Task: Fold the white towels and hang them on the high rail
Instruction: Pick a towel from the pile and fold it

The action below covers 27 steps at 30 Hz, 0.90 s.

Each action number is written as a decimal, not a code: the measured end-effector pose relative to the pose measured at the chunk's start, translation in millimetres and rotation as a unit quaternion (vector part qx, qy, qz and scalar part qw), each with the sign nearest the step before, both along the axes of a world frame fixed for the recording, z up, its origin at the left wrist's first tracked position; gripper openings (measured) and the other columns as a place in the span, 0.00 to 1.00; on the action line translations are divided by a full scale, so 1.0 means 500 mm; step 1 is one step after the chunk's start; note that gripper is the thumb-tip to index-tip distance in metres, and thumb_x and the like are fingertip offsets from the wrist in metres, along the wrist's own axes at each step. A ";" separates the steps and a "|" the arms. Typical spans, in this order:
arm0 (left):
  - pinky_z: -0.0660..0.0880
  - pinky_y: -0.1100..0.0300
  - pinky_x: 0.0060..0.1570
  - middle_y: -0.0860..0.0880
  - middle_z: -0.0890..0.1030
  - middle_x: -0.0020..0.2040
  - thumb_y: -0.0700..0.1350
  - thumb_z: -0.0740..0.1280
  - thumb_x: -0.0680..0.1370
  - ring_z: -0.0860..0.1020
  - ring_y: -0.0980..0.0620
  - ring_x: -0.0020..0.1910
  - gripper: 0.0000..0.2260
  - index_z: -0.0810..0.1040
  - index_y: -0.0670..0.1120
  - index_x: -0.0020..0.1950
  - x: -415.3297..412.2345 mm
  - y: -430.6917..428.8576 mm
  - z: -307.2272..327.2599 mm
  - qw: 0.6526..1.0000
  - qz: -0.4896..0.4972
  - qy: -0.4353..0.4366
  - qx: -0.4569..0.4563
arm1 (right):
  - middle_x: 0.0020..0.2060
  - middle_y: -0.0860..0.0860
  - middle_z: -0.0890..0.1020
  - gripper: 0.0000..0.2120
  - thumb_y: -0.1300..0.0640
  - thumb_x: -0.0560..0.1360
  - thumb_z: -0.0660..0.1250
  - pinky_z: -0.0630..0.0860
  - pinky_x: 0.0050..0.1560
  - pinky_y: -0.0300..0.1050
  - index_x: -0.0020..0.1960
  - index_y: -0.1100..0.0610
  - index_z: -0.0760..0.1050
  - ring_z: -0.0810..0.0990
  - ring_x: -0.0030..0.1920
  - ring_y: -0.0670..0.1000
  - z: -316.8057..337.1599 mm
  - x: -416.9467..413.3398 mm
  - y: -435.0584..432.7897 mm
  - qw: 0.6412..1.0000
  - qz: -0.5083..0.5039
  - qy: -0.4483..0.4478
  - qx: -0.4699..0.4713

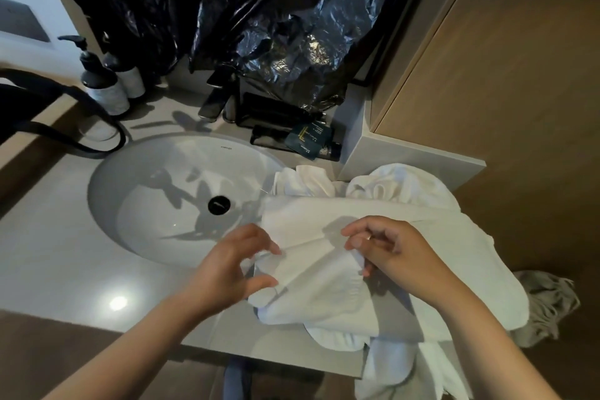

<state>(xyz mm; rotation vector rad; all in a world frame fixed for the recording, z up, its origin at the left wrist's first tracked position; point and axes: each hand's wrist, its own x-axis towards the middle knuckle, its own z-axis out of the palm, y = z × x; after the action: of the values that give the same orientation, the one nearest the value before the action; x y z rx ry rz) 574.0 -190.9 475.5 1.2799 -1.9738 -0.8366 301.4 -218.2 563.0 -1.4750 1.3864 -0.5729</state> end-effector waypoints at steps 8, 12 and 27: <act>0.79 0.51 0.49 0.47 0.79 0.55 0.41 0.78 0.68 0.79 0.47 0.52 0.14 0.84 0.43 0.53 -0.030 0.008 -0.003 0.986 -0.035 -0.142 -0.083 | 0.42 0.48 0.85 0.08 0.60 0.78 0.67 0.79 0.36 0.39 0.49 0.48 0.82 0.79 0.28 0.49 0.000 -0.023 0.035 1.000 0.012 0.023 -0.014; 0.80 0.50 0.48 0.45 0.80 0.55 0.42 0.78 0.69 0.80 0.45 0.51 0.14 0.84 0.43 0.54 -0.030 0.000 -0.003 0.979 -0.051 -0.166 -0.103 | 0.43 0.46 0.85 0.09 0.58 0.77 0.68 0.81 0.39 0.50 0.48 0.44 0.82 0.81 0.30 0.50 -0.005 -0.034 0.047 0.999 0.016 0.027 -0.019; 0.80 0.51 0.43 0.43 0.81 0.54 0.38 0.74 0.73 0.81 0.43 0.48 0.12 0.83 0.42 0.56 -0.006 -0.016 -0.031 0.966 -0.100 -0.178 -0.156 | 0.45 0.46 0.85 0.07 0.53 0.76 0.69 0.78 0.39 0.71 0.50 0.43 0.82 0.82 0.32 0.52 -0.007 -0.047 0.051 0.999 0.020 0.025 -0.007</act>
<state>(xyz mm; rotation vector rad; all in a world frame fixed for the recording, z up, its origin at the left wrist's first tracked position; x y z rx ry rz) 571.0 -199.0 460.2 1.1138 -2.4365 -0.3752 277.9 -192.6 559.3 -1.5341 1.3908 -0.5255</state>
